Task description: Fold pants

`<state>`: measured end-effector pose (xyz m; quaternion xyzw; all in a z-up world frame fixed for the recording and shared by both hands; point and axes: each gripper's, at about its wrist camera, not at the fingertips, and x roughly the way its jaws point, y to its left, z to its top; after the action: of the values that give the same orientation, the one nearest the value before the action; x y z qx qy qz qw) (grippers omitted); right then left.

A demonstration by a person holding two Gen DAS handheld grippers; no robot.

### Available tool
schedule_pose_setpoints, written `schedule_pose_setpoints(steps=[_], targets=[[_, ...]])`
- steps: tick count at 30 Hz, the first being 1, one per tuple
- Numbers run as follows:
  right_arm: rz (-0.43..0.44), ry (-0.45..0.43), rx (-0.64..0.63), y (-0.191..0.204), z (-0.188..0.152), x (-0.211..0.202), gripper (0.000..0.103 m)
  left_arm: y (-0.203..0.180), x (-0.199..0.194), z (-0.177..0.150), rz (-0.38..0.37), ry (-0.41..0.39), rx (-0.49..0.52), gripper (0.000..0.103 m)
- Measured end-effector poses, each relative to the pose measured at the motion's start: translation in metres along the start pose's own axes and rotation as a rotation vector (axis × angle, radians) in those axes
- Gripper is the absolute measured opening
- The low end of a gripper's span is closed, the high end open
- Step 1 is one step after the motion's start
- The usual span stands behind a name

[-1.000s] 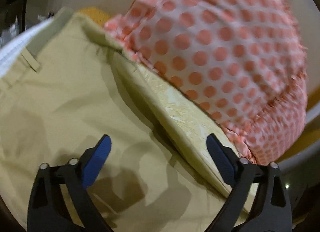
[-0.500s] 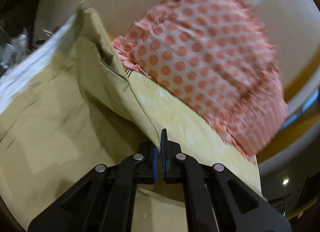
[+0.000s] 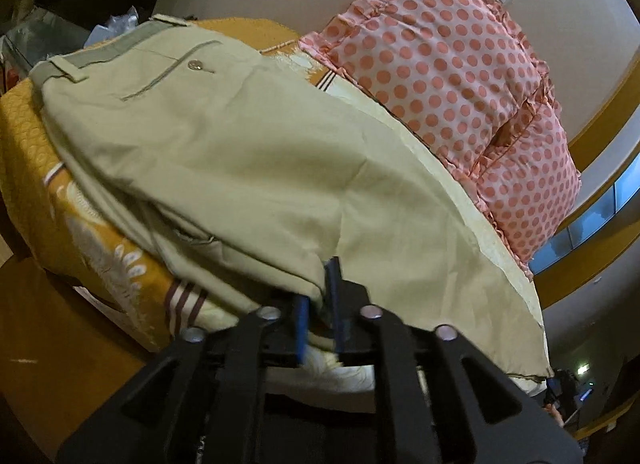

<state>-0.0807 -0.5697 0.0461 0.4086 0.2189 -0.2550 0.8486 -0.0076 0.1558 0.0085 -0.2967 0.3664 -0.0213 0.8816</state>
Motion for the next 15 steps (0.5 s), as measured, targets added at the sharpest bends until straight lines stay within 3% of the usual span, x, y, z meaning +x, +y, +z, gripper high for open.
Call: schedule_pose_setpoints(steps=[1,2,4,7,10,11,12,14,15], targets=[[-0.019,-0.032,-0.012,-0.001,0.0,-0.004,0.063,0.0,-0.004,-0.002,-0.004,-0.016,0.007,0.032],[-0.038,-0.063,-0.03,-0.002,0.0,-0.008,0.063,-0.001,-0.009,-0.004,-0.008,-0.034,0.017,0.036],[-0.056,-0.07,-0.038,-0.007,0.001,-0.005,0.063,-0.006,-0.015,-0.005,0.015,-0.064,0.046,0.05],[-0.066,-0.041,-0.037,-0.014,-0.001,0.01,0.062,-0.006,-0.023,-0.008,0.027,-0.086,0.065,0.056],[-0.058,-0.054,-0.12,-0.003,-0.012,0.012,0.057,-0.004,-0.03,-0.009,0.032,-0.11,0.048,0.059],[-0.051,-0.058,-0.135,0.0,-0.016,0.011,0.05,-0.001,-0.035,-0.009,0.043,-0.129,0.042,0.061],[-0.03,-0.046,-0.151,0.003,-0.021,0.011,0.036,0.001,-0.039,-0.009,0.053,-0.149,0.036,0.063],[0.01,-0.037,-0.172,0.007,-0.034,0.01,0.028,0.006,-0.048,-0.006,0.067,-0.187,0.023,0.064],[0.013,-0.047,-0.181,0.007,-0.036,0.008,0.016,0.009,-0.052,-0.005,0.07,-0.202,0.014,0.065]])
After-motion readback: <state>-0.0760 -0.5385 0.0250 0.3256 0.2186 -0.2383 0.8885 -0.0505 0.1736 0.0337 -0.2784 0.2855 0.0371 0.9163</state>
